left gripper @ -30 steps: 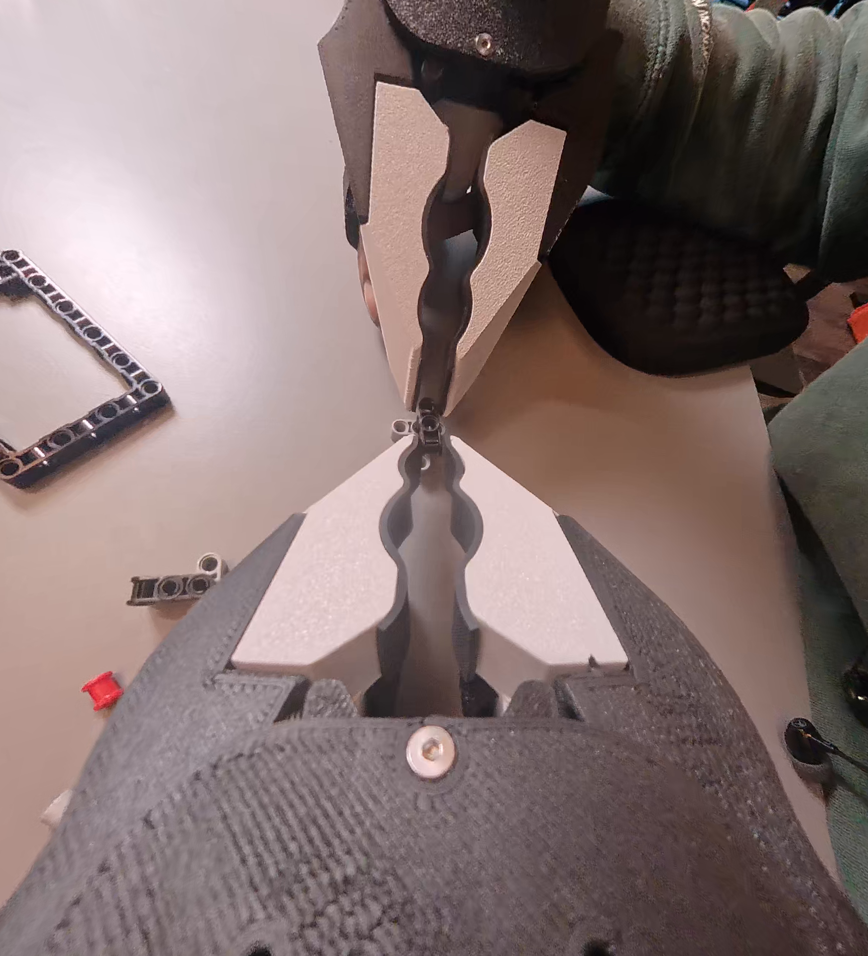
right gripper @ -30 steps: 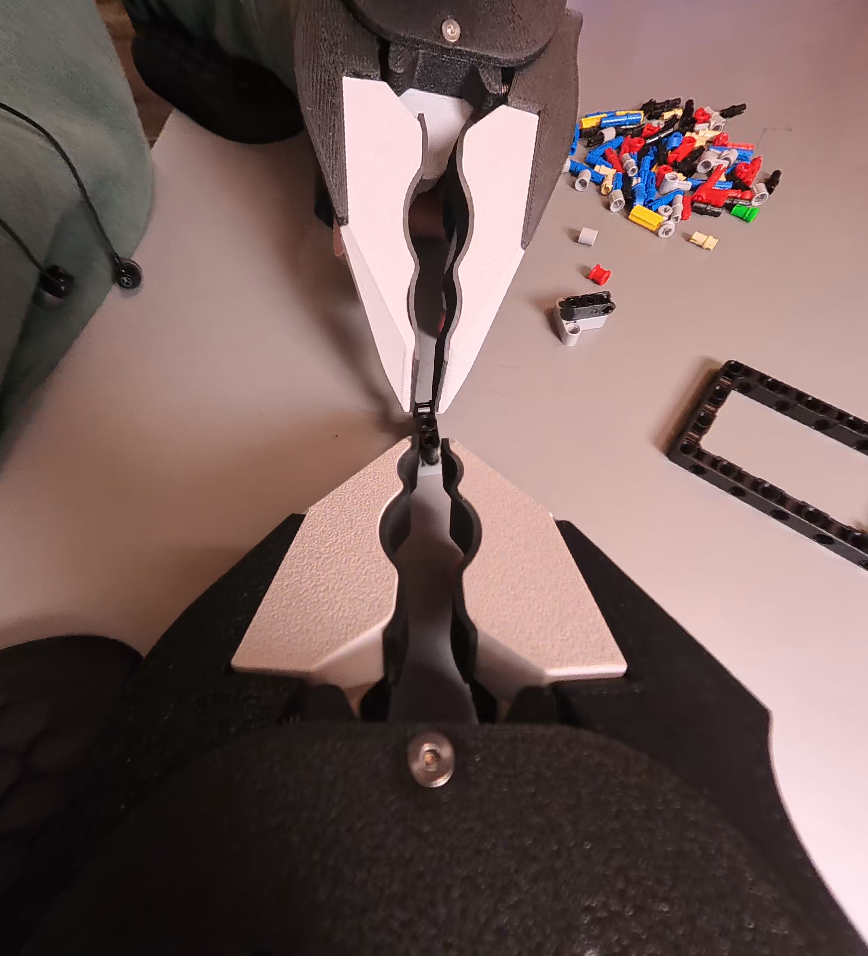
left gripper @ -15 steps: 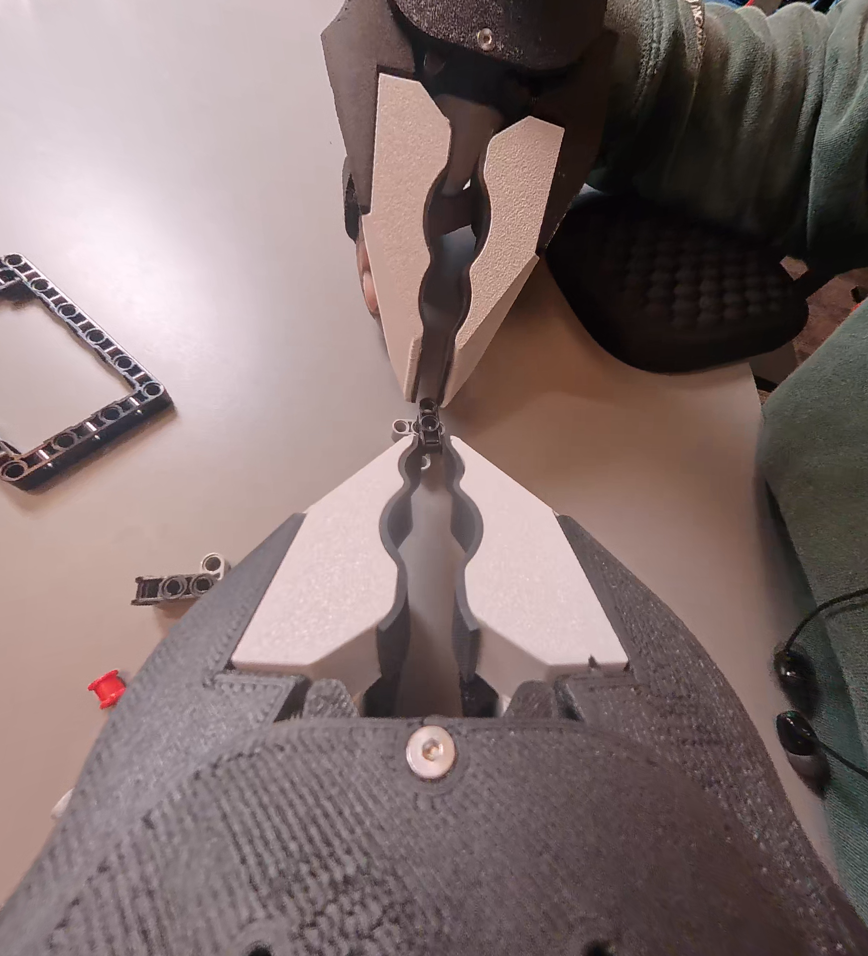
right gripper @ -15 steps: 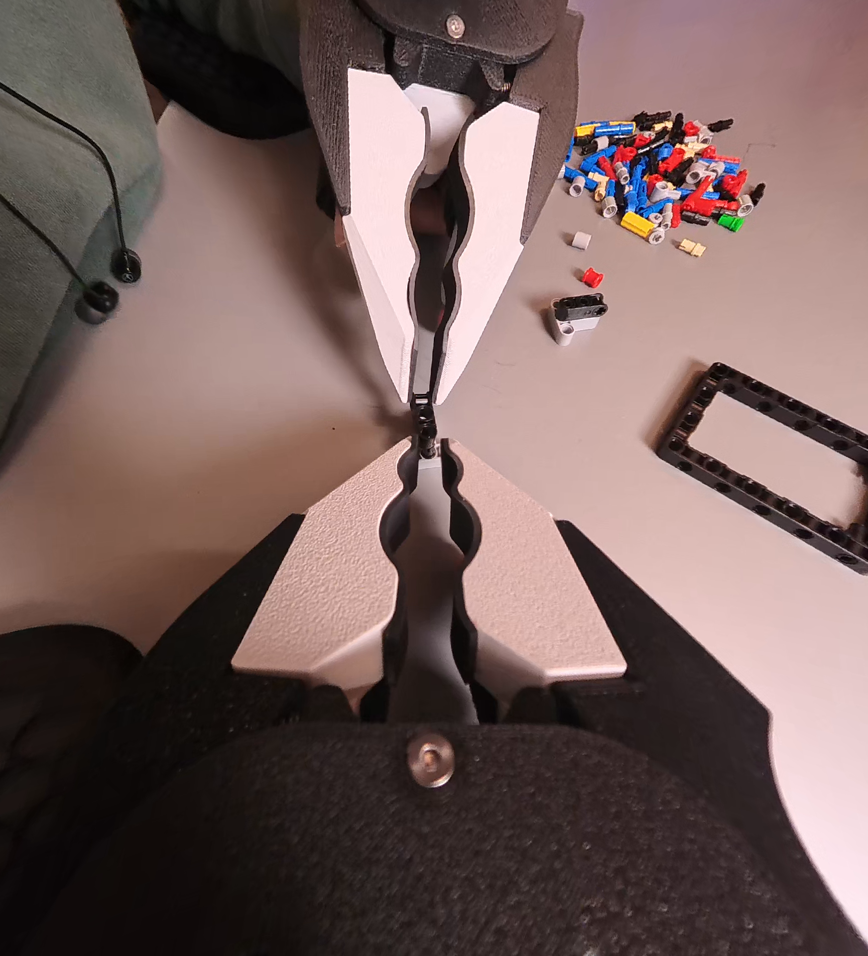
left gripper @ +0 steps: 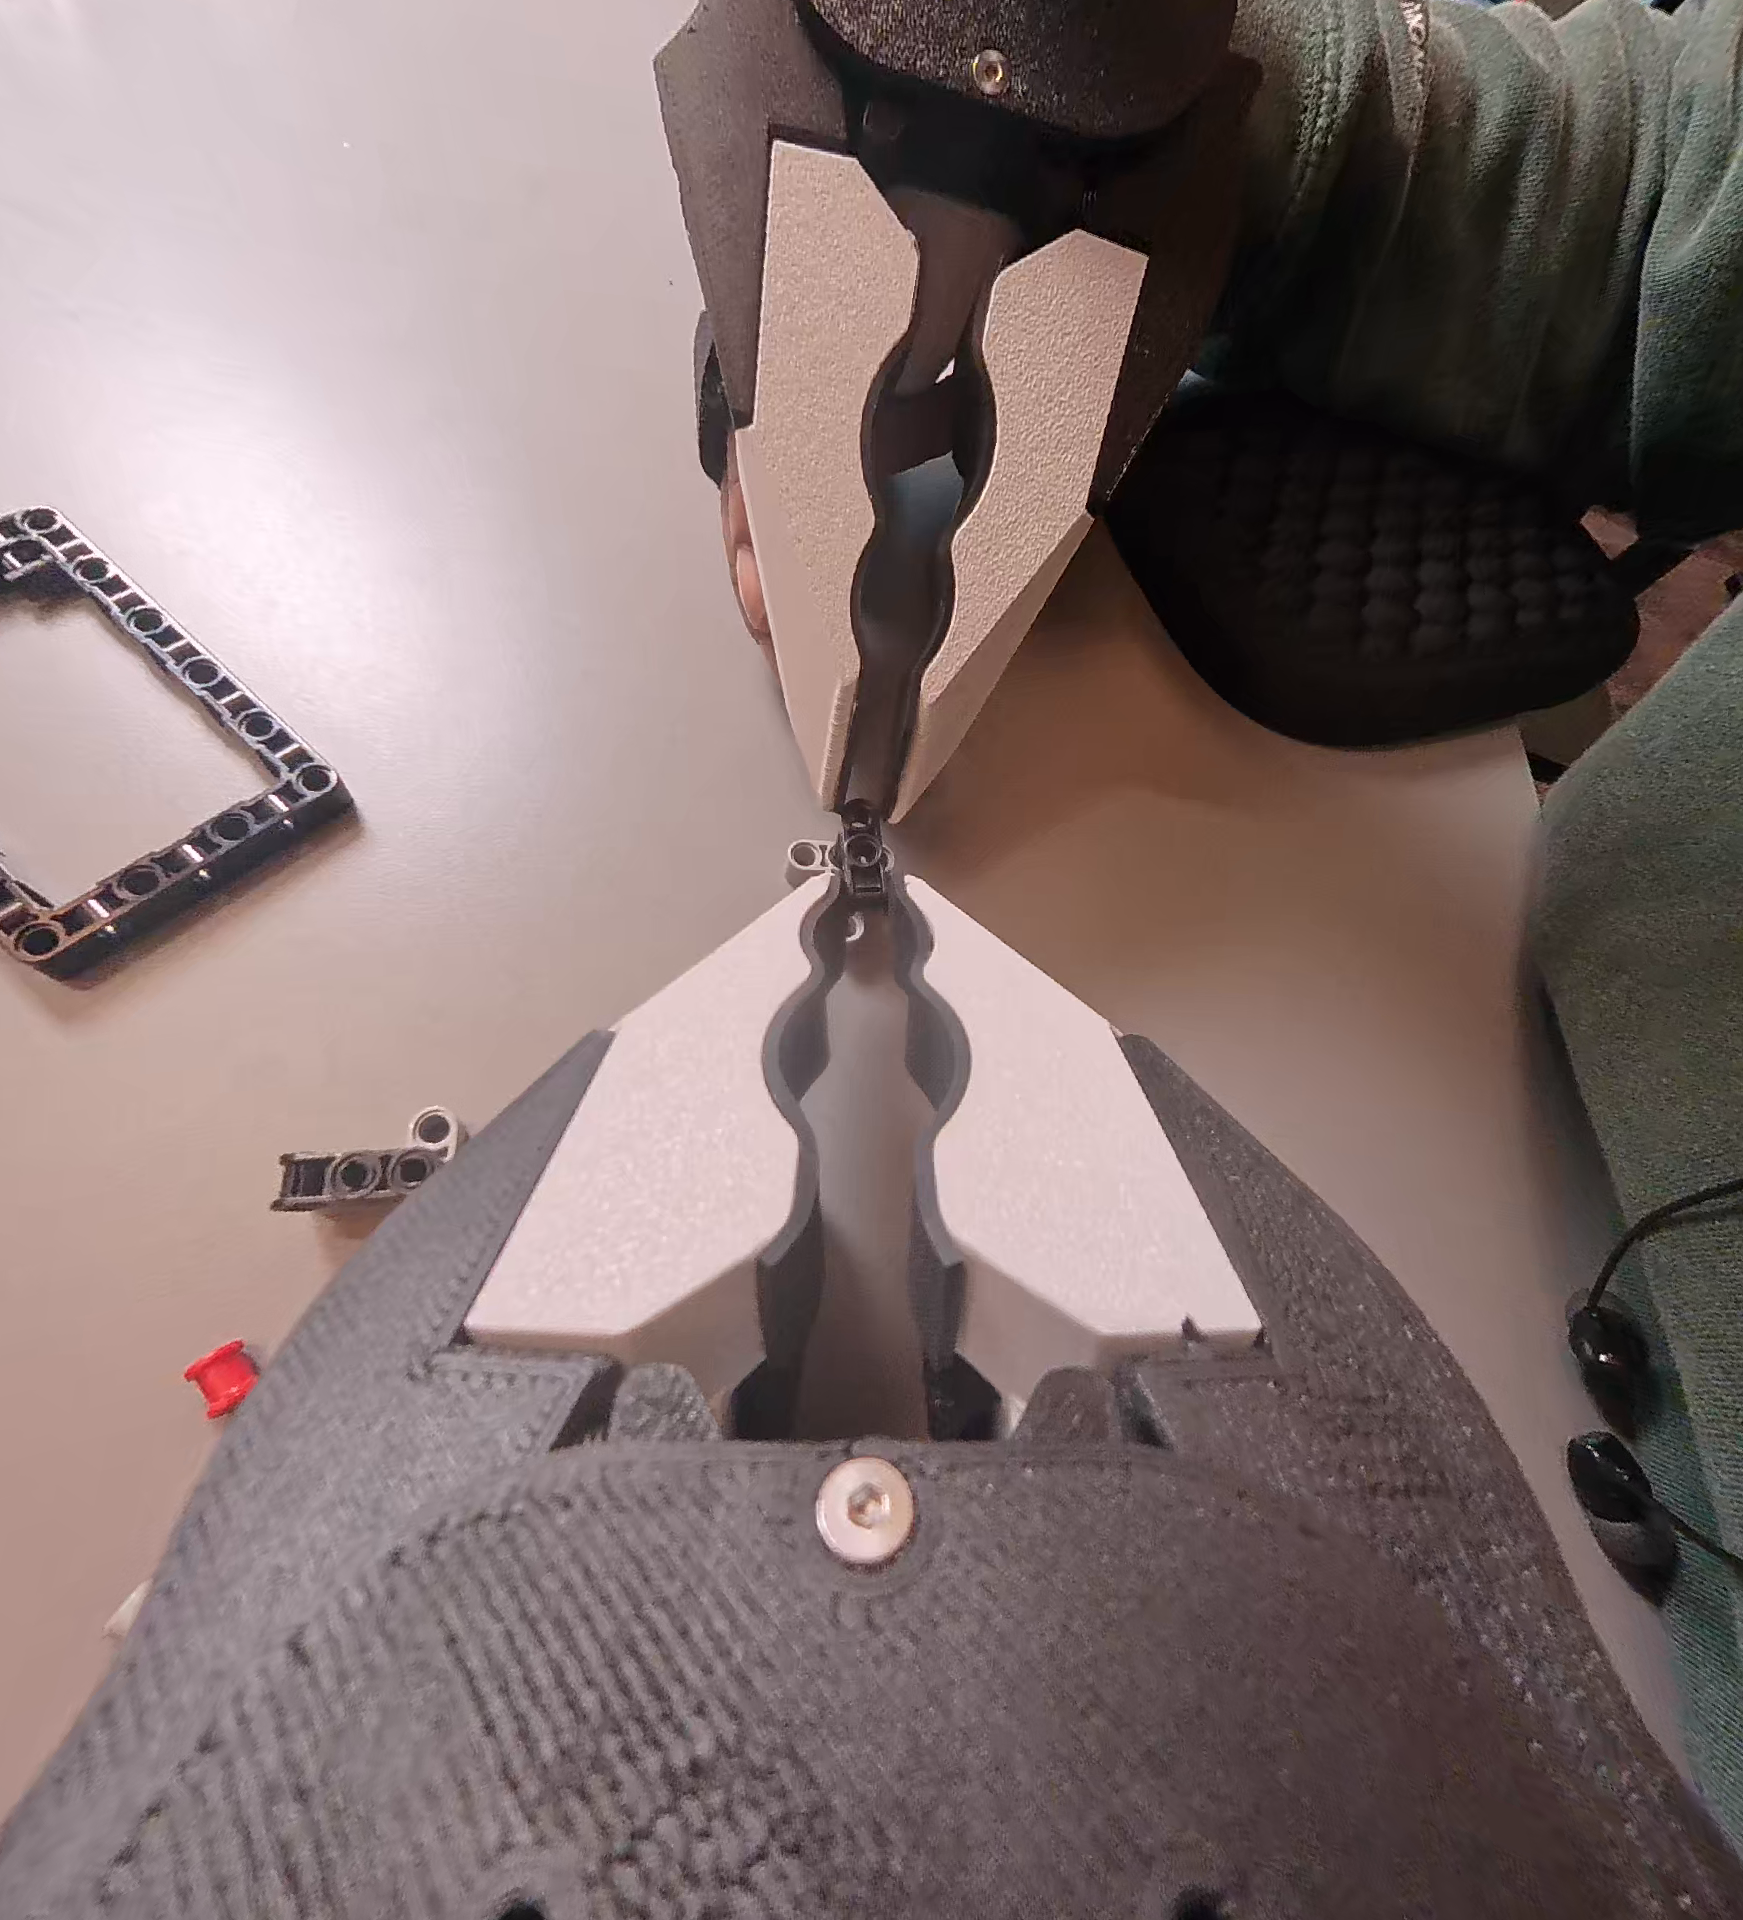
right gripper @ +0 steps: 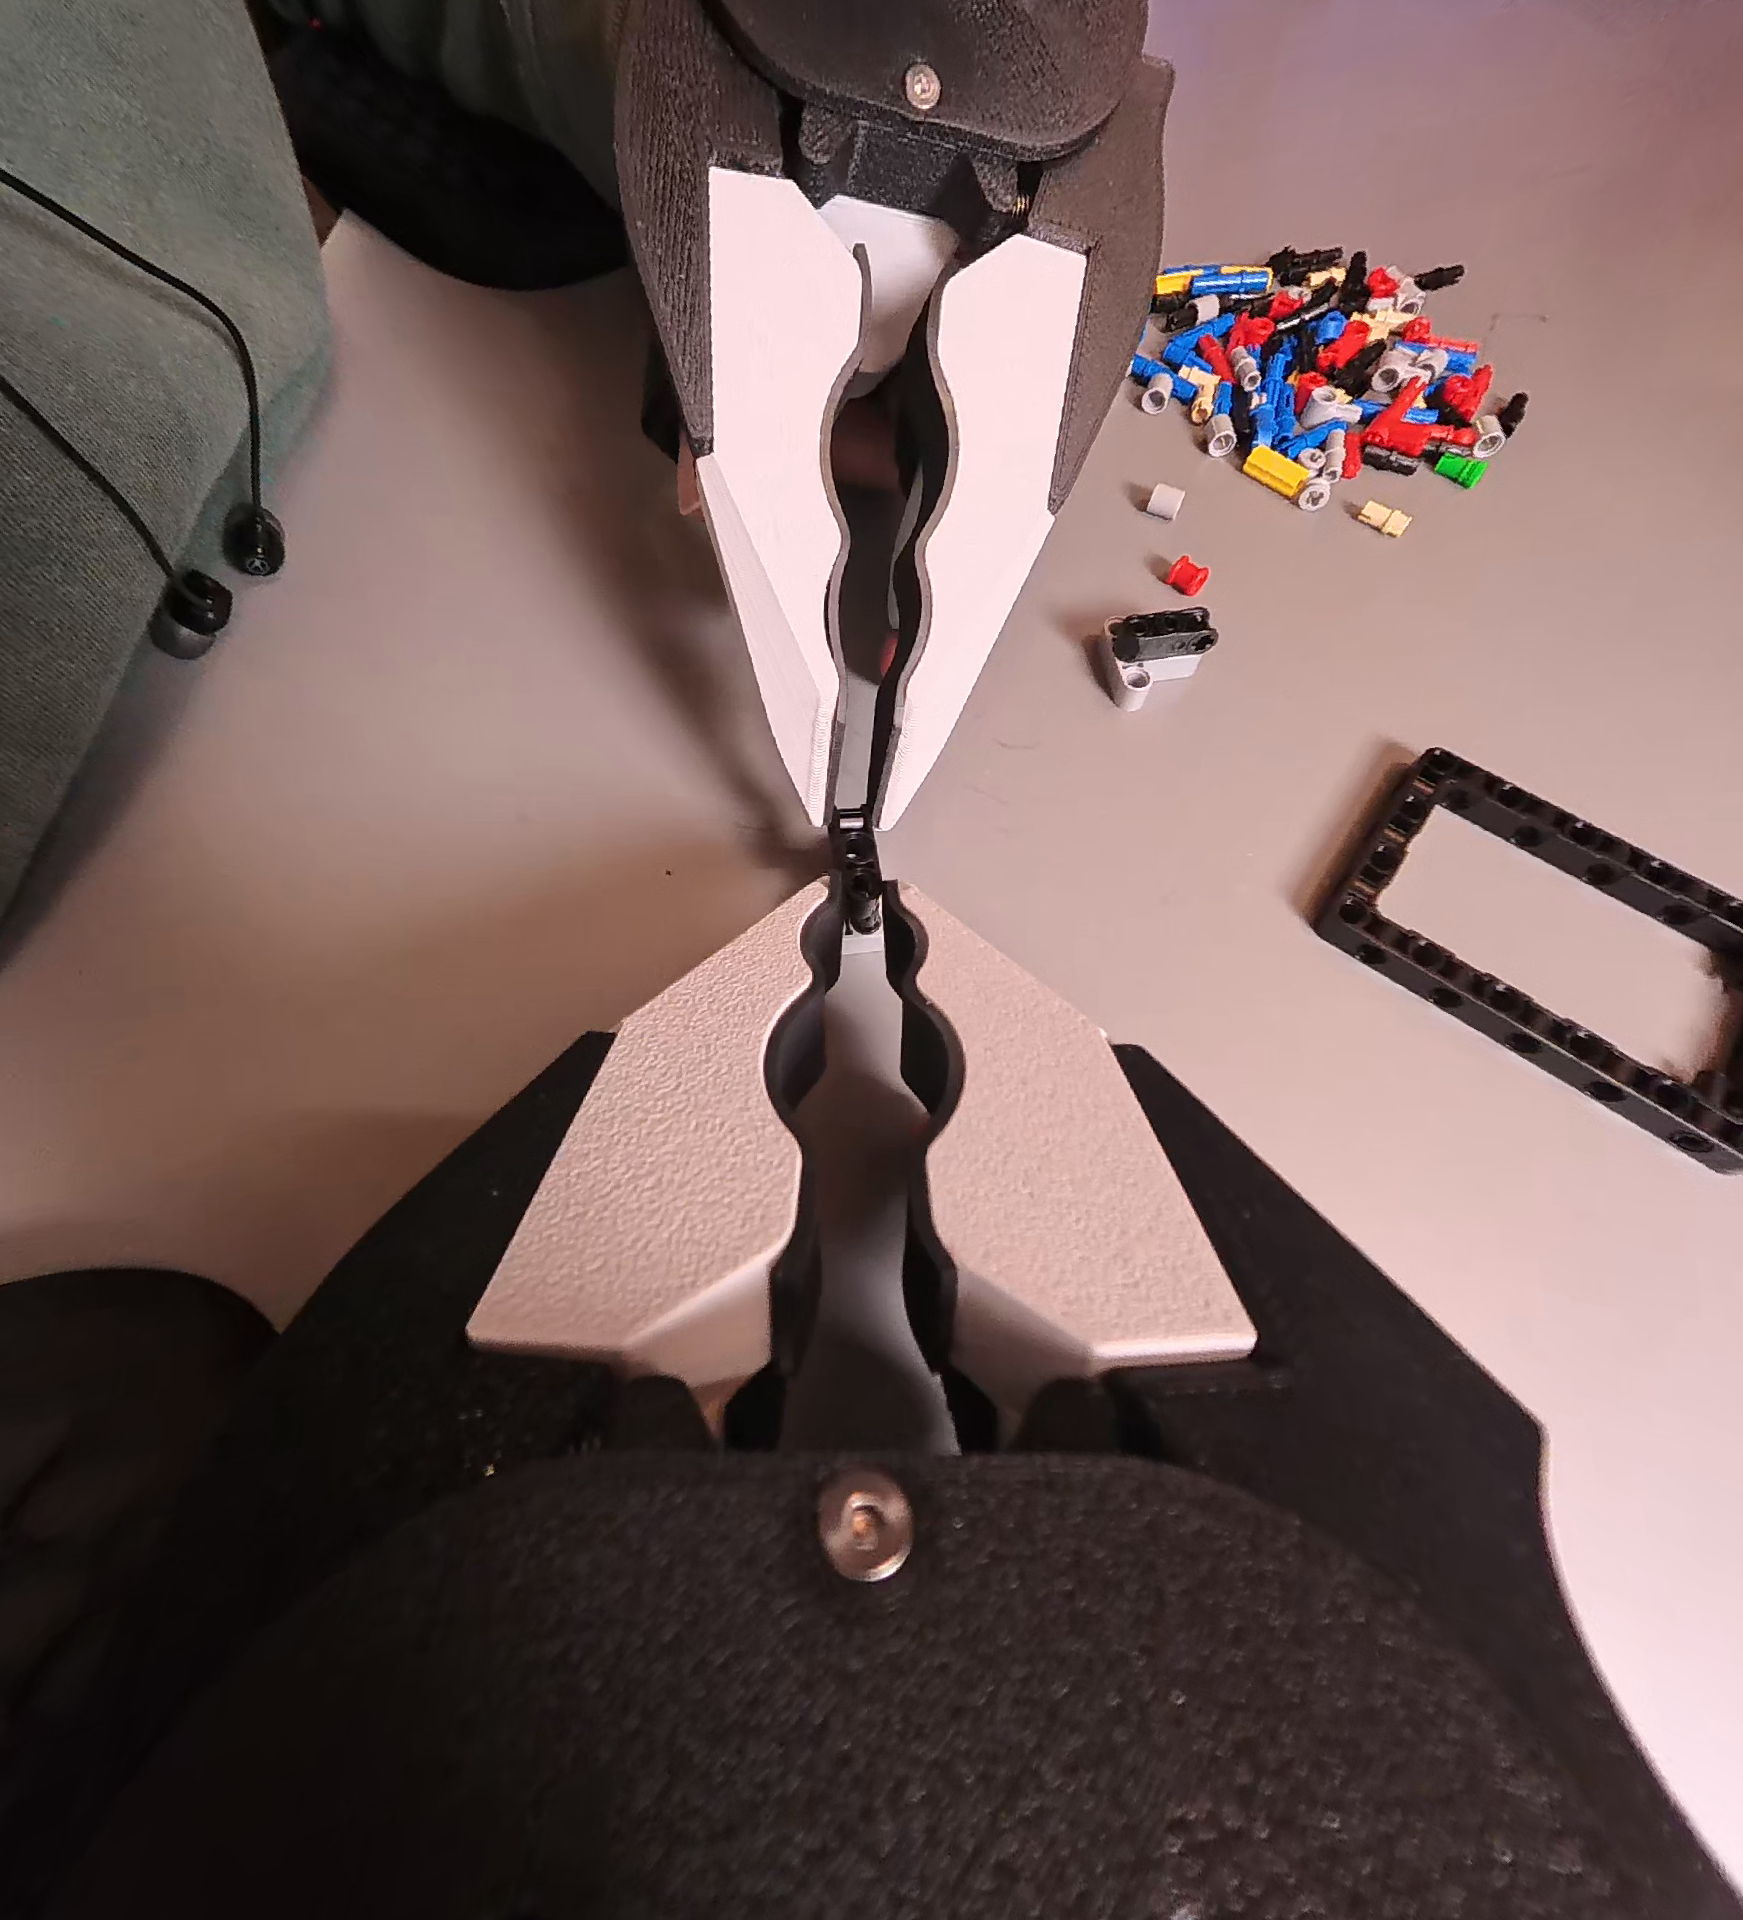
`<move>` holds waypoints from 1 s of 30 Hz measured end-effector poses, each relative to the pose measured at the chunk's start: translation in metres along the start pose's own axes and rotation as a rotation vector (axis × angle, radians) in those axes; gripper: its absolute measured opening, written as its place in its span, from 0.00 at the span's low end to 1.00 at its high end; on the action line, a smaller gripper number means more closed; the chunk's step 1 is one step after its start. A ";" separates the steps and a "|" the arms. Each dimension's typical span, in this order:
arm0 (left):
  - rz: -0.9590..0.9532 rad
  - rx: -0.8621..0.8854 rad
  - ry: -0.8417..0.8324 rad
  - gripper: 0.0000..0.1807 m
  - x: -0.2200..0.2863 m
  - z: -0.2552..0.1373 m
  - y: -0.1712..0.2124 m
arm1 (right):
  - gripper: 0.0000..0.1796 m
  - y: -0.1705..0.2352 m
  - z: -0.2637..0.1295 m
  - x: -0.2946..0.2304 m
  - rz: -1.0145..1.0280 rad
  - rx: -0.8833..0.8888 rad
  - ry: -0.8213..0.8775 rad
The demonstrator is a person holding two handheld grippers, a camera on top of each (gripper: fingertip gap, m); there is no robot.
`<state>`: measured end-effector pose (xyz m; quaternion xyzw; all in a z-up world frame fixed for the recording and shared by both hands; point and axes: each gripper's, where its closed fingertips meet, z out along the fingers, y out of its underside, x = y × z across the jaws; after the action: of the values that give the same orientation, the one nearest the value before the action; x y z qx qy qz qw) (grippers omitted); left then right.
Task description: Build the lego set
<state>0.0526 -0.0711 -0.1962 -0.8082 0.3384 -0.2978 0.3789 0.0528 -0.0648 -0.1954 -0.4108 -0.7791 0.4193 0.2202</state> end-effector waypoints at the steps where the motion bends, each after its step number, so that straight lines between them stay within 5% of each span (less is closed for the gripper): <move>1: -0.001 0.001 0.000 0.04 0.000 0.000 0.000 | 0.03 -0.001 0.000 0.000 0.000 0.003 0.000; 30: 0.014 -0.055 0.010 0.04 0.010 0.008 0.004 | 0.02 0.007 -0.002 -0.011 -0.027 -0.068 -0.007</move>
<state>0.0633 -0.0776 -0.2011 -0.8147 0.3538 -0.2896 0.3568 0.0638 -0.0710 -0.1998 -0.4061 -0.7991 0.3908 0.2091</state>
